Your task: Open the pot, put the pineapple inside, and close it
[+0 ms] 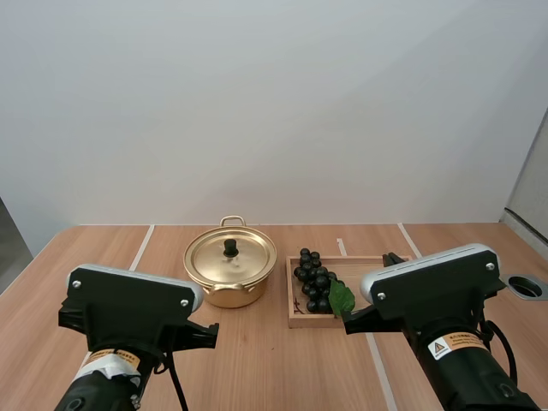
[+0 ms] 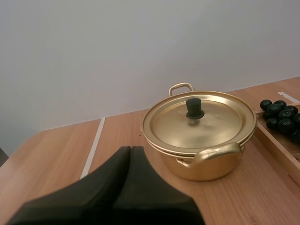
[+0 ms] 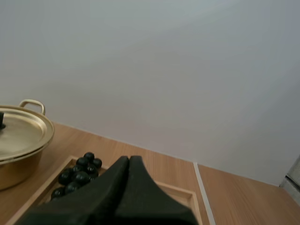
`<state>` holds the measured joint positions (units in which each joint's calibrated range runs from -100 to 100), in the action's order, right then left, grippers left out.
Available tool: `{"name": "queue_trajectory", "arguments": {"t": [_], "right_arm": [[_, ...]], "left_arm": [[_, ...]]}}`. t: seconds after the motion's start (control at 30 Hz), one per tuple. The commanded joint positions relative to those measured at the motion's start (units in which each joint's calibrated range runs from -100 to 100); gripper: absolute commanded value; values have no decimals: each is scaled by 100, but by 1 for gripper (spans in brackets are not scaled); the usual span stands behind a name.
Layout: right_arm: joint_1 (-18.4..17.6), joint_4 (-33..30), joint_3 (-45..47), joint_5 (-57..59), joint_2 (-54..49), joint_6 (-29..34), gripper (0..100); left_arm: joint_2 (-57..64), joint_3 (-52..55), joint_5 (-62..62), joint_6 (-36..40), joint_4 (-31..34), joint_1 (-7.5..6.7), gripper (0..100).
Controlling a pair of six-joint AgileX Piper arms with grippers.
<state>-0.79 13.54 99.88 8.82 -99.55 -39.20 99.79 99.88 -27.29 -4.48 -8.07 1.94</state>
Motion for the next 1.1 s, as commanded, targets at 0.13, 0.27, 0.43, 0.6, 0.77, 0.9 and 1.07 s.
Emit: {"name": "queue_trajectory", "arguments": {"t": [0.13,0.27,0.43,0.6,0.77,0.9,1.07], "right_arm": [[135,-287,12,1741,-45,3,0],[175,-312,12,2124,-45,222,0],[191,-312,12,2288,-45,805,0],[201,-312,12,2288,-45,1028,0],[201,-312,12,2288,-45,1051,0],[201,-312,12,2288,-45,1051,0],[208,-312,12,2288,-45,1049,0]], "left_arm": [[21,12,-473,57,205,-25,0],[21,12,-473,57,205,-25,0],[21,12,-476,276,191,-25,0],[21,12,-476,286,191,-25,0],[21,12,-420,511,191,-17,0],[21,12,-401,511,191,-1,0],[21,12,-384,511,108,-2,0]]}}
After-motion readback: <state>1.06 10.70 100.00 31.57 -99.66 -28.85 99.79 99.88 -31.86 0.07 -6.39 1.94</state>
